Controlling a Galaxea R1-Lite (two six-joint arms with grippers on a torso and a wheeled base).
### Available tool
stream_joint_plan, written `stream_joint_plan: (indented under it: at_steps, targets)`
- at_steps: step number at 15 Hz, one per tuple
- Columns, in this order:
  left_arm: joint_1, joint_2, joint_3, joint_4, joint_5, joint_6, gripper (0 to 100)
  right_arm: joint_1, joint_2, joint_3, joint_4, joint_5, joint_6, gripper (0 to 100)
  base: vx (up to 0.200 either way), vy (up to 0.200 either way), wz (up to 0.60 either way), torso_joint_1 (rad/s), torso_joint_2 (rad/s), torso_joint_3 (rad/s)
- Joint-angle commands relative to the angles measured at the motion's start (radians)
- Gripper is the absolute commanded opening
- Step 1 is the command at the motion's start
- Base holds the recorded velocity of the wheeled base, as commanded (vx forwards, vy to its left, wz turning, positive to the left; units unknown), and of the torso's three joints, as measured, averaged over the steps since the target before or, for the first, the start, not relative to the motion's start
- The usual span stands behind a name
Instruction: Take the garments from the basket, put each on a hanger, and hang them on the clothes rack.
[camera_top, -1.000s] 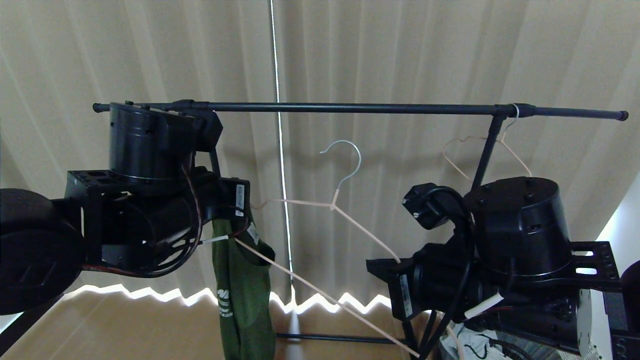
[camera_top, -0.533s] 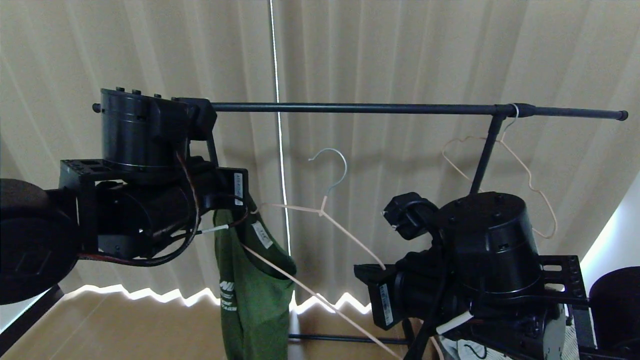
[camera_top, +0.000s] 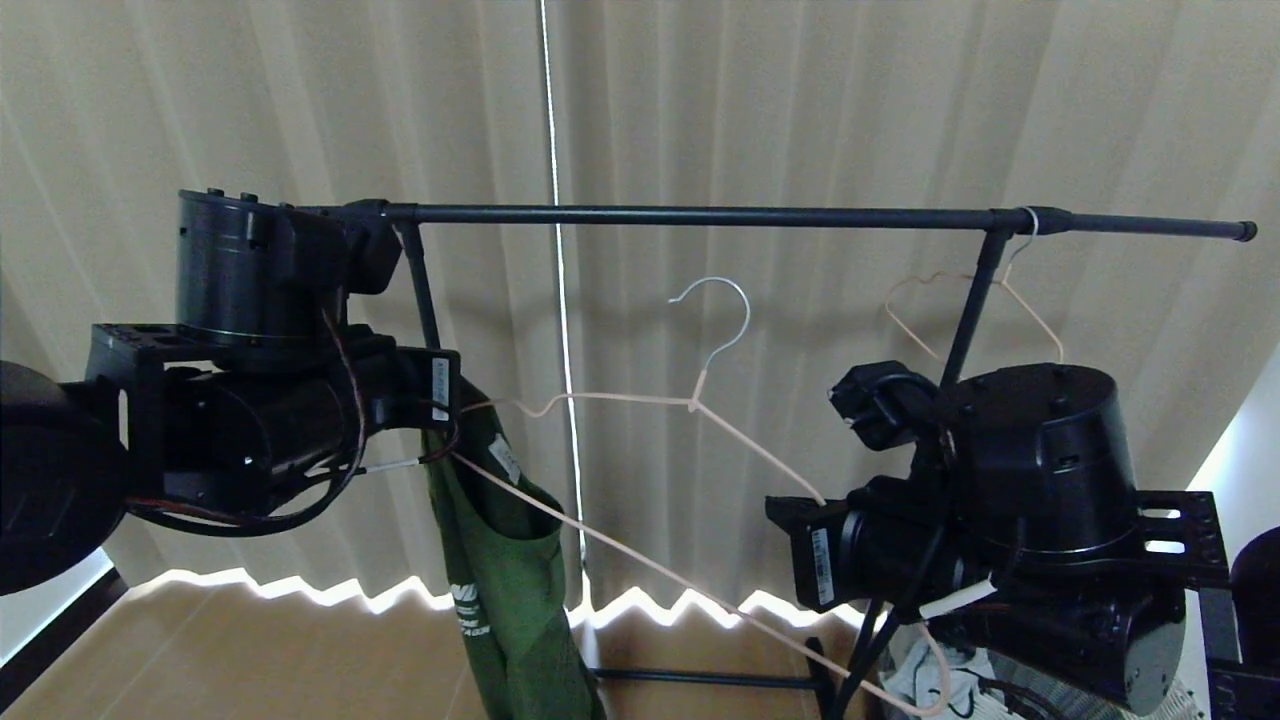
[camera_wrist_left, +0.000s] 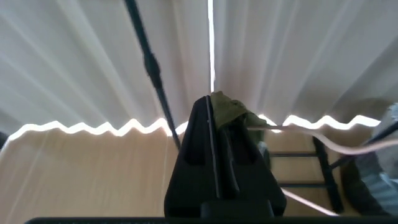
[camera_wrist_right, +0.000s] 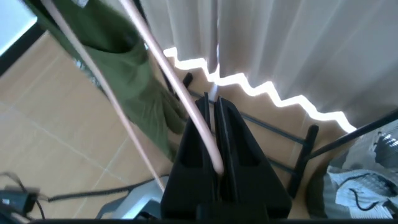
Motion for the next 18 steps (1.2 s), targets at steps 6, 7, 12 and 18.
stream_joint_plan:
  at_steps: [6, 7, 12, 18]
  targets:
    - [-0.125, 0.001, -0.008, -0.006, -0.007, 0.018, 0, 0.021, 0.01, -0.004, -0.007, 0.011, 0.001, 0, 0.0, 0.0, 0.0, 0.0, 0.0, 0.0]
    - [-0.151, 0.001, -0.013, -0.009, -0.007, 0.02, 0, 0.028, 0.023, -0.009, -0.009, 0.011, 0.001, 0, 0.0, 0.0, 0.0, 0.0, 0.0, 0.0]
    - [-0.243, -0.002, -0.065, -0.009, -0.016, 0.043, 0, 0.068, 0.064, -0.032, -0.01, 0.016, 0.006, 0, 0.0, 0.0, 0.0, 0.0, 0.0, 0.0]
    - [-0.351, -0.006, -0.103, -0.009, -0.057, 0.043, 0, 0.065, 0.084, -0.087, -0.01, 0.014, 0.026, 0, 0.0, 0.0, 0.0, 0.0, 0.0, 0.0]
